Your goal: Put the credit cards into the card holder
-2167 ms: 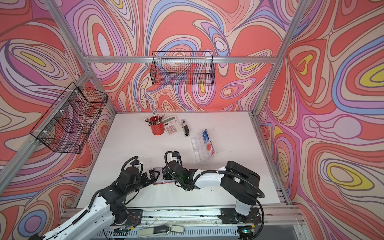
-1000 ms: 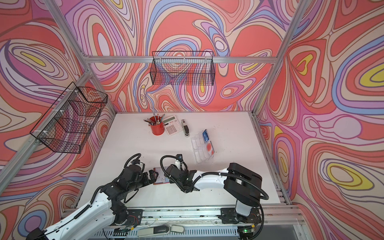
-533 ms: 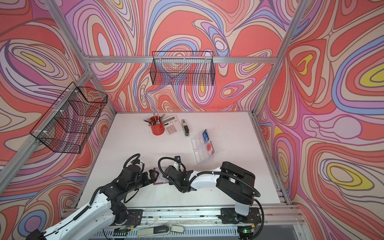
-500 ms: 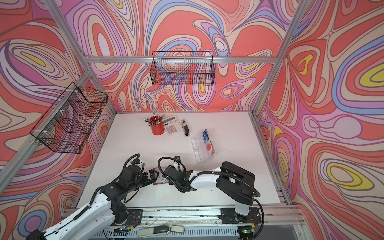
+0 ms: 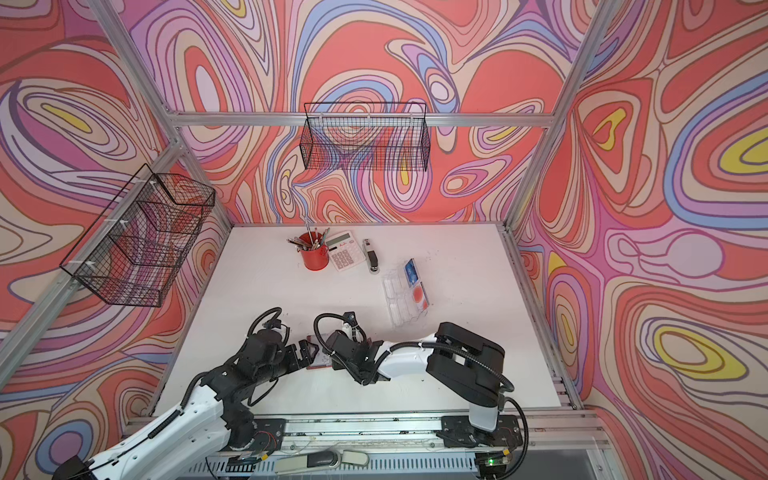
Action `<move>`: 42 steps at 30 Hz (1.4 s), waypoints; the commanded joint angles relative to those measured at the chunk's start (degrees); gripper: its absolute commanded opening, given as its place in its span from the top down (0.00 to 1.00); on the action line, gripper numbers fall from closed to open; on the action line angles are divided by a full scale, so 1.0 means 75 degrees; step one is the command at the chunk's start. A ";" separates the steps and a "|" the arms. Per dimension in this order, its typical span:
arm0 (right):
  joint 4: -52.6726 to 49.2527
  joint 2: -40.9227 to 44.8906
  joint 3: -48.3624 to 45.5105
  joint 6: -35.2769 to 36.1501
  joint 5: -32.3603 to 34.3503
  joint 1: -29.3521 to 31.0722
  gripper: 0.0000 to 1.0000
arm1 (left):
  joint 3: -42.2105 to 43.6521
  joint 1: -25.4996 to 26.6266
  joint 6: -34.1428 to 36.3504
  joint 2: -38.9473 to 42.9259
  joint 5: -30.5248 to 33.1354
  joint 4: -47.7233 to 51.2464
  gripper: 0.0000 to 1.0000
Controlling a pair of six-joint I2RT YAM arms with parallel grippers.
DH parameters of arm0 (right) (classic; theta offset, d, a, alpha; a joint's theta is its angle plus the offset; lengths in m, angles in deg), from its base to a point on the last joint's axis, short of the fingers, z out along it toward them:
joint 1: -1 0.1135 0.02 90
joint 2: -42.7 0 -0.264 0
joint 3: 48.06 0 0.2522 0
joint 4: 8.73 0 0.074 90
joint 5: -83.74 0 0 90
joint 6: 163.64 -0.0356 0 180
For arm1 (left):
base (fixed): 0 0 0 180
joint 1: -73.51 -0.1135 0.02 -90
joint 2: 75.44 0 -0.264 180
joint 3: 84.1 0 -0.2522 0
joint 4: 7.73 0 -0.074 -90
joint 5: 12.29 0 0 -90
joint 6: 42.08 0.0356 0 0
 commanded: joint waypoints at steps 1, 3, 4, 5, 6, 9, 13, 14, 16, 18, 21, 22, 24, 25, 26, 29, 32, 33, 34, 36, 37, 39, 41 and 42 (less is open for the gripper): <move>0.0258 -0.0260 0.0072 -0.0025 -0.0433 0.0004 0.73 | 0.0090 -0.0032 -0.0116 -0.0030 -0.0058 -0.0301 0.03; 0.0380 -0.0312 0.0101 -0.0025 -0.0579 0.0004 0.72 | 0.0102 -0.0030 -0.0128 -0.0042 -0.0069 -0.0327 0.03; 0.0421 -0.0336 0.0117 -0.0025 -0.0647 0.0004 0.72 | 0.0116 -0.0032 -0.0128 -0.0043 -0.0068 -0.0339 0.03; 0.0475 -0.0373 0.0130 -0.0024 -0.0709 0.0004 0.72 | 0.0119 -0.0026 -0.0135 -0.0054 -0.0066 -0.0348 0.03; 0.0529 -0.0401 0.0142 -0.0034 -0.0793 0.0004 0.73 | 0.0117 -0.0029 -0.0129 -0.0054 -0.0069 -0.0351 0.03; 0.0700 -0.0433 0.0142 -0.0060 -0.0956 0.0004 0.73 | 0.0125 -0.0032 -0.0134 -0.0089 -0.0080 -0.0396 0.03; 0.0924 -0.0459 0.0142 -0.0096 -0.1147 0.0003 0.72 | 0.0131 -0.0032 -0.0130 -0.0147 -0.0101 -0.0442 0.03; 0.0975 -0.0462 0.0153 -0.0104 -0.1194 0.0004 0.72 | 0.0125 -0.0023 -0.0128 -0.0166 -0.0113 -0.0452 0.03; 0.1034 -0.0464 0.0154 -0.0118 -0.1247 0.0002 0.72 | 0.0125 -0.0031 -0.0128 -0.0182 -0.0116 -0.0478 0.03; 0.1064 -0.0456 0.0171 -0.0119 -0.1254 0.0004 0.72 | 0.0137 -0.0032 -0.0128 -0.0194 -0.0109 -0.0496 0.03; 0.1129 -0.0477 0.0200 -0.0119 -0.1316 0.0004 0.71 | 0.0155 -0.0031 -0.0128 -0.0224 -0.0071 -0.0509 0.03; 0.1171 -0.0506 0.0211 -0.0116 -0.1356 0.0004 0.72 | 0.0169 -0.0032 -0.0147 -0.0229 -0.0056 -0.0520 0.03; 0.1229 -0.0535 0.0230 -0.0129 -0.1401 0.0004 0.72 | 0.0181 -0.0030 -0.0142 -0.0241 -0.0053 -0.0577 0.03; 0.1229 -0.0553 0.0241 -0.0131 -0.1414 0.0004 0.72 | 0.0218 -0.0032 -0.0137 -0.0247 -0.0037 -0.0642 0.04; 0.1238 -0.0572 0.0241 -0.0142 -0.1413 0.0004 0.72 | 0.0253 -0.0029 -0.0119 -0.0259 -0.0029 -0.0720 0.06; 0.1282 -0.0630 0.0189 -0.0159 -0.1415 0.0004 0.73 | 0.0271 -0.0026 0.0036 -0.0353 0.0083 -0.0792 0.21; 0.1308 -0.0687 0.0139 -0.0189 -0.1410 0.0004 0.74 | 0.0112 -0.0022 0.0290 -0.0612 -0.0051 -0.0786 0.37; 0.1314 -0.0713 0.0132 -0.0185 -0.1421 0.0004 0.74 | 0.0068 -0.0026 0.0375 -0.0707 -0.0160 -0.0829 0.43; 0.1321 -0.0742 0.0130 -0.0194 -0.1429 0.0004 0.74 | 0.0025 -0.0032 0.0428 -0.0820 -0.0241 -0.0885 0.47; 0.1361 -0.0758 0.0118 -0.0208 -0.1451 -0.0006 0.75 | 0.0008 -0.0023 0.0462 -0.1016 -0.0346 -0.1055 0.52; 0.1373 -0.0781 0.0113 -0.0213 -0.1460 -0.0006 0.75 | 0.0023 -0.0032 0.0481 -0.1140 -0.0378 -0.1172 0.52; 0.1389 -0.0801 0.0118 -0.0213 -0.1472 -0.0007 0.76 | -0.0023 -0.0028 0.0553 -0.1387 -0.0363 -0.1229 0.51; 0.1399 -0.0801 0.0129 -0.0200 -0.1482 -0.0007 0.76 | -0.0113 -0.0029 0.0698 -0.1652 -0.0404 -0.1252 0.52; 0.1396 -0.0808 0.0130 -0.0192 -0.1487 -0.0006 0.76 | -0.0161 -0.0032 0.0797 -0.1803 -0.0466 -0.1293 0.53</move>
